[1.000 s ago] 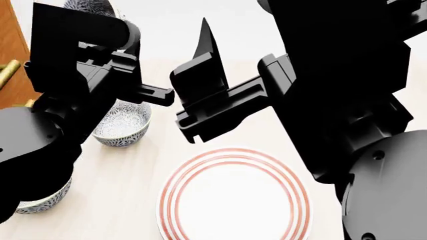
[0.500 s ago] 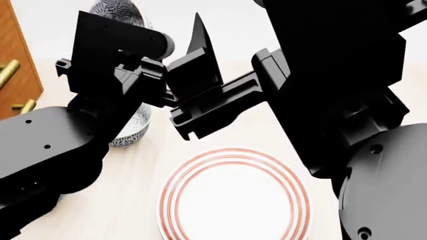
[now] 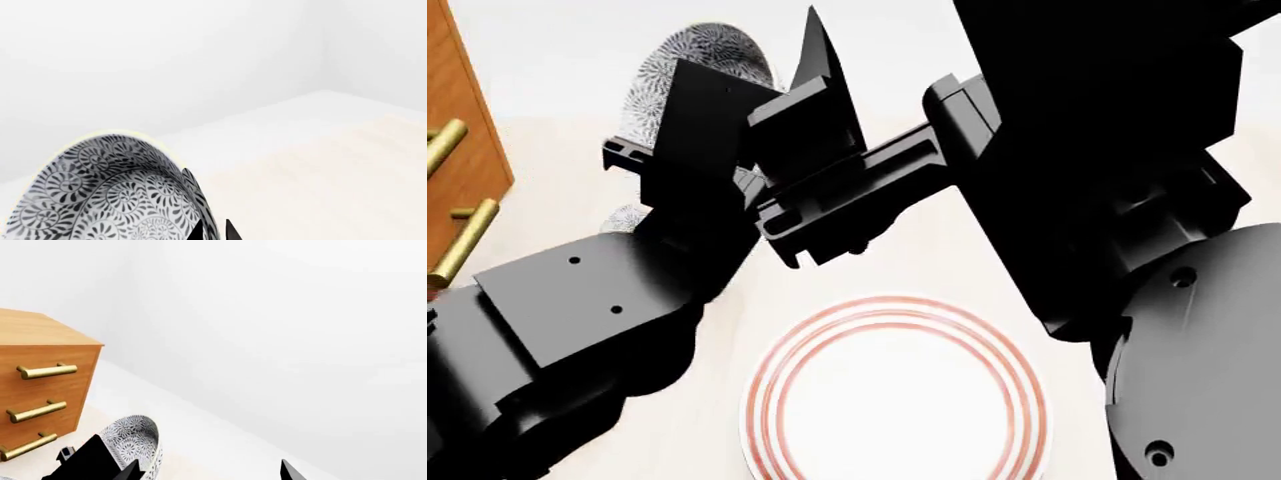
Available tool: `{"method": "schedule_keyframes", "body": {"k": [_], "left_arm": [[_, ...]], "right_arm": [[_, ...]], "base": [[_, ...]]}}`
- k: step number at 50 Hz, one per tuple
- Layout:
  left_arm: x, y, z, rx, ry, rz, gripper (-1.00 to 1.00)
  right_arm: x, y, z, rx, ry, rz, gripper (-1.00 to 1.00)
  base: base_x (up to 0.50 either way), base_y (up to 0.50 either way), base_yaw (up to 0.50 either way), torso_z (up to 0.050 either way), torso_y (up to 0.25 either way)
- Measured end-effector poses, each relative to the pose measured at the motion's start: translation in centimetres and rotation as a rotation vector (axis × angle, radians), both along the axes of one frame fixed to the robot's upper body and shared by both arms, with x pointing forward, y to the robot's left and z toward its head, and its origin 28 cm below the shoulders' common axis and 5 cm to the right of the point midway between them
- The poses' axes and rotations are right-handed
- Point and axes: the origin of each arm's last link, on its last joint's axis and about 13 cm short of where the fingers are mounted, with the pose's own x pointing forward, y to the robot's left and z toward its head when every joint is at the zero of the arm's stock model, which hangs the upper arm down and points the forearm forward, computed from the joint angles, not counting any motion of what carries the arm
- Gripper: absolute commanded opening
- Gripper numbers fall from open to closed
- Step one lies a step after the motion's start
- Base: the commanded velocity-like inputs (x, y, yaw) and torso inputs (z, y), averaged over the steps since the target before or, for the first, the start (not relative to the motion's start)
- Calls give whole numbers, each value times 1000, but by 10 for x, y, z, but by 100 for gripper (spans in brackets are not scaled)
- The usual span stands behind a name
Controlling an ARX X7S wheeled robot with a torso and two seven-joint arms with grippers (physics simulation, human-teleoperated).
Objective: Put the bowl at the front on the plate.
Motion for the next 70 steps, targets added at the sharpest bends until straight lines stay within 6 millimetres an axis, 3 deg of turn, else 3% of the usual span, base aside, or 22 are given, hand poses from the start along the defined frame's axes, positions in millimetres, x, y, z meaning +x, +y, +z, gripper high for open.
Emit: {"method": "schedule_keyframes", "body": {"k": [37, 70], "left_arm": [[-1, -25, -38, 194, 48, -72, -100], [-2, -34, -41, 384, 122, -210, -100]], "right_arm": [[-3, 1, 5, -15, -10, 8, 100], [-5, -1, 4, -6, -17, 1, 100]], "base": [[0, 0, 0, 0, 1], [0, 0, 0, 0, 1]]}}
